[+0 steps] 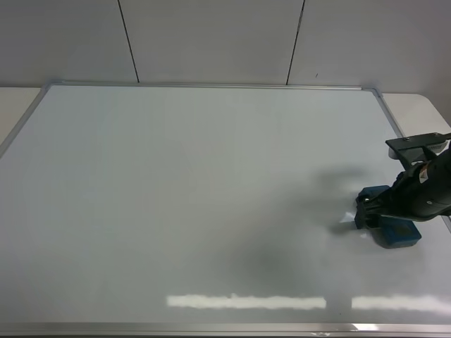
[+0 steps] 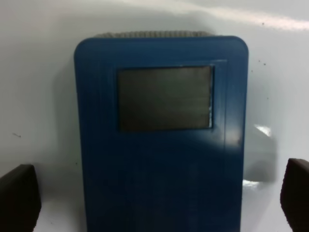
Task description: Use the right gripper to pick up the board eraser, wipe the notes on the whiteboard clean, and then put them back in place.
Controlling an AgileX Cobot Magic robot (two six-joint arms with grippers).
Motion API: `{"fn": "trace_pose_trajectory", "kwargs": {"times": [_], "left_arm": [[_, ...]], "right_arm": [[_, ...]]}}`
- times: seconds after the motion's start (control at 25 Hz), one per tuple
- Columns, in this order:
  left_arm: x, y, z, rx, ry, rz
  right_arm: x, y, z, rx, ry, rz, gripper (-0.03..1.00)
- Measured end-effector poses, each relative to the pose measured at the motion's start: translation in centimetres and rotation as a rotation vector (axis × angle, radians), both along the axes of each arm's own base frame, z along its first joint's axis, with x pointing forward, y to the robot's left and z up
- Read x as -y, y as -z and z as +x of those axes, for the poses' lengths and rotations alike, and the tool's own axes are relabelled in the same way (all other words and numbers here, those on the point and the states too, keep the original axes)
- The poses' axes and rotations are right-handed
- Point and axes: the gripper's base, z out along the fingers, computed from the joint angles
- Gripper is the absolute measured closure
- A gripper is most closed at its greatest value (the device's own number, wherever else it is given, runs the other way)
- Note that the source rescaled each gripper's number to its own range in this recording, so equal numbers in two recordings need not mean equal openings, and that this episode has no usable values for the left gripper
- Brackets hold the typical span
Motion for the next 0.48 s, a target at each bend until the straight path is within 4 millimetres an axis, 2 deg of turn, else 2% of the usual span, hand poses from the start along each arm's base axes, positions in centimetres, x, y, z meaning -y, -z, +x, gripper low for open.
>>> {"fn": "trace_pose_trajectory", "kwargs": {"times": [0.12, 0.2, 0.32, 0.48], "left_arm": [[0.0, 0.0, 0.0, 0.0, 0.0, 0.0], [0.0, 0.0, 0.0, 0.0, 0.0, 0.0], [0.0, 0.0, 0.0, 0.0, 0.0, 0.0], [0.0, 0.0, 0.0, 0.0, 0.0, 0.0]], "right_arm": [[0.0, -0.3, 0.0, 0.012, 0.001, 0.001, -0.03], [0.0, -1.3, -0.1, 0.053, 0.014, 0.015, -0.03], [-0.1, -3.8, -0.4, 0.164, 0.041, 0.054, -0.03], [-0.2, -8.3, -1.8, 0.357, 0.05, 0.112, -0.03]]}}
